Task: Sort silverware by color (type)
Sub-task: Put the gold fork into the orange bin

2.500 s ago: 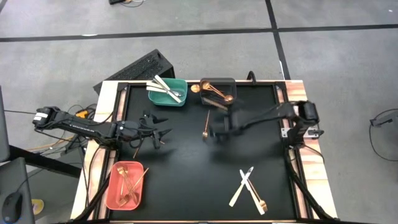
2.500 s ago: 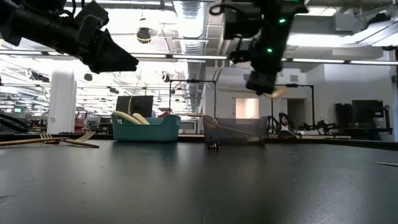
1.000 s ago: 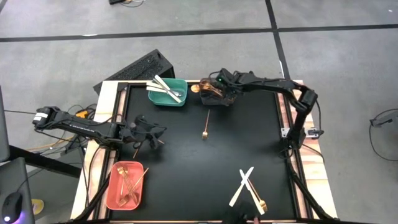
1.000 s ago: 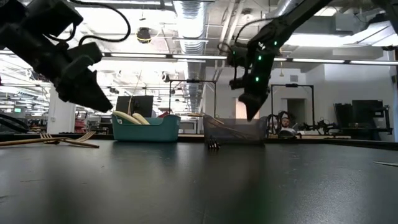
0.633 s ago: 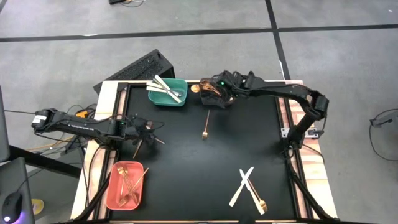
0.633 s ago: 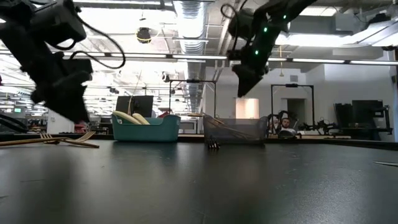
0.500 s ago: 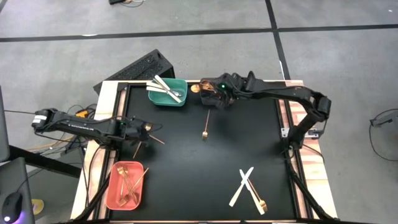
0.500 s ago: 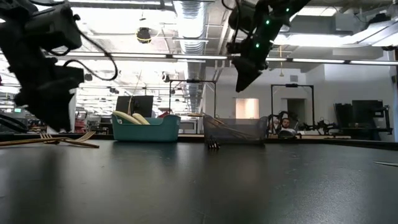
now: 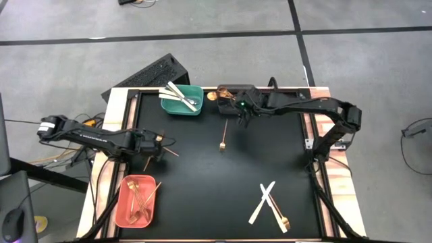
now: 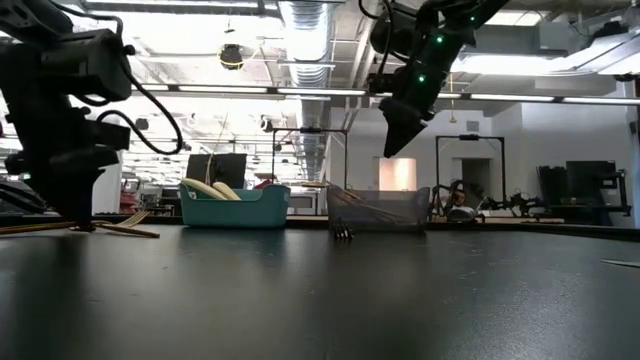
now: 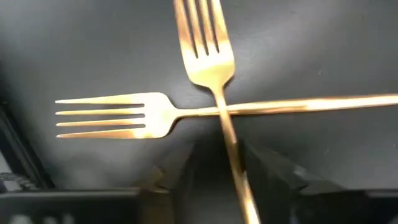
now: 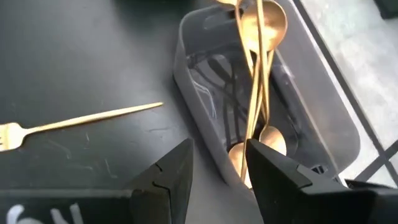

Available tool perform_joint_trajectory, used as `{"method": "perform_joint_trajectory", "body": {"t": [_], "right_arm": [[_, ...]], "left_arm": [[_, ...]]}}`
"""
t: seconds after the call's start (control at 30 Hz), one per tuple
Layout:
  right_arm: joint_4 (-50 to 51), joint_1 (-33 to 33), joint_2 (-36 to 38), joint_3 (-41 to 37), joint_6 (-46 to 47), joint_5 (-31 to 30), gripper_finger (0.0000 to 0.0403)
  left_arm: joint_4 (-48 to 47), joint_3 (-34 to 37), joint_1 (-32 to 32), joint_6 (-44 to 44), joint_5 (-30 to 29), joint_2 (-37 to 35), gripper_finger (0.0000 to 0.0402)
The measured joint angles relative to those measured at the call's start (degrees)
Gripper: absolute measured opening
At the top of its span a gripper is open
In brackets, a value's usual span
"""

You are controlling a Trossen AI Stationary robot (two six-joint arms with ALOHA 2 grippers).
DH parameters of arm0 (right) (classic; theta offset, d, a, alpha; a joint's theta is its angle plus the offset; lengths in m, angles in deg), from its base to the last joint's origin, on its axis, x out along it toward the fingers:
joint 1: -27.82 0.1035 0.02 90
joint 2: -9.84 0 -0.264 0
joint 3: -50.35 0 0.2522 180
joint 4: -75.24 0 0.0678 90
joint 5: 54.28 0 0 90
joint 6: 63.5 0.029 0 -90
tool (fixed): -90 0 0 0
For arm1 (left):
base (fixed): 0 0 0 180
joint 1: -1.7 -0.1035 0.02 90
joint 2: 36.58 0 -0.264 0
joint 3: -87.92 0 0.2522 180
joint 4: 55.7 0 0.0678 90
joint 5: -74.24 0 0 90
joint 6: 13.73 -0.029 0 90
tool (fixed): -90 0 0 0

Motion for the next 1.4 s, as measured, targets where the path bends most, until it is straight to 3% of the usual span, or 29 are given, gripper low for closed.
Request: {"method": "perform_joint_trajectory", "body": {"t": [0.23, 0.37, 0.63, 0.8, 1.03, 1.17, 1.3, 1.4], "right_arm": [[-5.1, 1.6, 0.0, -0.2, 5.0, 0.0, 0.0173], [-10.7, 3.9, 0.0, -0.2, 5.1, 0.0, 0.0173], [-16.2, 7.4, 0.0, -0.2, 5.2, 0.0, 0.0173], [-12.0, 9.1, 0.0, -0.2, 6.1, -2.7, 0.0173], [-10.1, 11.8, 0.0, -0.2, 6.6, -3.4, 0.0173], [-10.2, 13.4, 0.0, -0.2, 6.6, -5.4, 0.0173], [-10.4, 13.9, 0.0, -0.2, 6.3, -6.1, 0.0173], [-10.5, 13.6, 0.0, -0.2, 6.3, -6.1, 0.0173]], "left_arm": [[1.9, 0.0, 0.0, -2.5, 2.5, 1.7, 0.0012], [0.9, -2.8, 1.2, -0.9, 5.4, 1.3, 0.0008], [1.7, -18.5, 13.6, -0.1, -4.3, 1.2, 0.0004], [1.4, -23.1, 30.0, 12.7, -8.1, 2.3, 0.0003], [-0.2, -23.6, 53.5, 38.7, -16.9, 8.9, 0.0003], [-3.4, -23.6, 62.2, 52.0, -17.5, 15.3, 0.0003], [-7.7, -23.6, 67.9, 62.1, -13.1, 20.1, 0.0005], [-8.0, -23.6, 70.0, 62.9, -12.2, 21.6, 0.0007]]}}
